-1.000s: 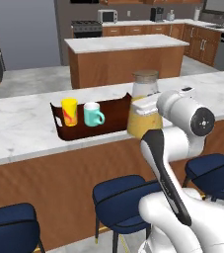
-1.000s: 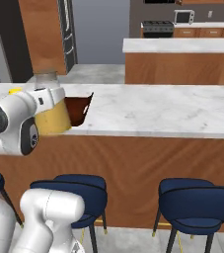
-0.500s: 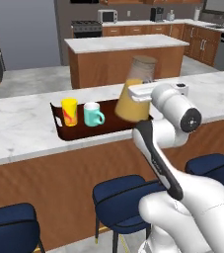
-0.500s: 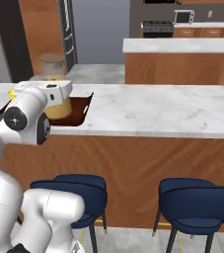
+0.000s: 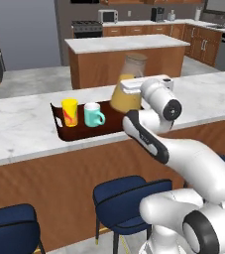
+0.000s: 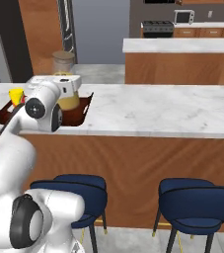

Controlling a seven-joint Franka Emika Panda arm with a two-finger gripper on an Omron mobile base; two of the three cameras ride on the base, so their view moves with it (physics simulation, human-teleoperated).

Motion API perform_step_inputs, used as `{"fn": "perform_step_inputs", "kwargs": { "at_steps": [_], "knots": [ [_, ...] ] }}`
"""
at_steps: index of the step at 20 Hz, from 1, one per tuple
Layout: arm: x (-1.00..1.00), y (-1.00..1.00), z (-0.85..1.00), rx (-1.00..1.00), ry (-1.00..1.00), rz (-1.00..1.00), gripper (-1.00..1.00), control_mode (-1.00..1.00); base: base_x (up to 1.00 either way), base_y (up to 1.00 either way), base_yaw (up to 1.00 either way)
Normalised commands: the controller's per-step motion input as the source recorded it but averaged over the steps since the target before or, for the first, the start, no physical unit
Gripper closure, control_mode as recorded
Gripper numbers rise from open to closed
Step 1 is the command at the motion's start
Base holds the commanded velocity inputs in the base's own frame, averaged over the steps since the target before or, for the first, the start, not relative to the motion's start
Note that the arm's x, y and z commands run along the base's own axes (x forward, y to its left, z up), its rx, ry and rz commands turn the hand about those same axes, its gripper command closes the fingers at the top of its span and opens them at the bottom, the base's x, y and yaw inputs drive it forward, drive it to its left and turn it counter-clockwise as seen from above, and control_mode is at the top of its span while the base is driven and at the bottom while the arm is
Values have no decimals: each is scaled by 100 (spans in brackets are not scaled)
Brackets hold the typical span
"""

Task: There is a tray on the dining counter. Grab the cup, mug, and pitcher and place them on the tray. The pitcher may be placed next to the tray if it cannot fit the tray.

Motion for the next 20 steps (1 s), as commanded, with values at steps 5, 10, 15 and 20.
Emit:
{"fn": "perform_step_inputs", "kwargs": {
  "at_steps": [5, 10, 15, 20],
  "knots": [
    [46, 23, -12, -3, 0, 0, 100, -100, 0, 0, 0],
    [38, 29, -8, -5, 3, 0, 100, -100, 0, 0, 0],
    [33, 23, -16, -3, 2, 0, 100, -100, 0, 0, 0],
    [19, 16, -21, 0, 0, 0, 100, -100, 0, 0, 0]
  ]
}}
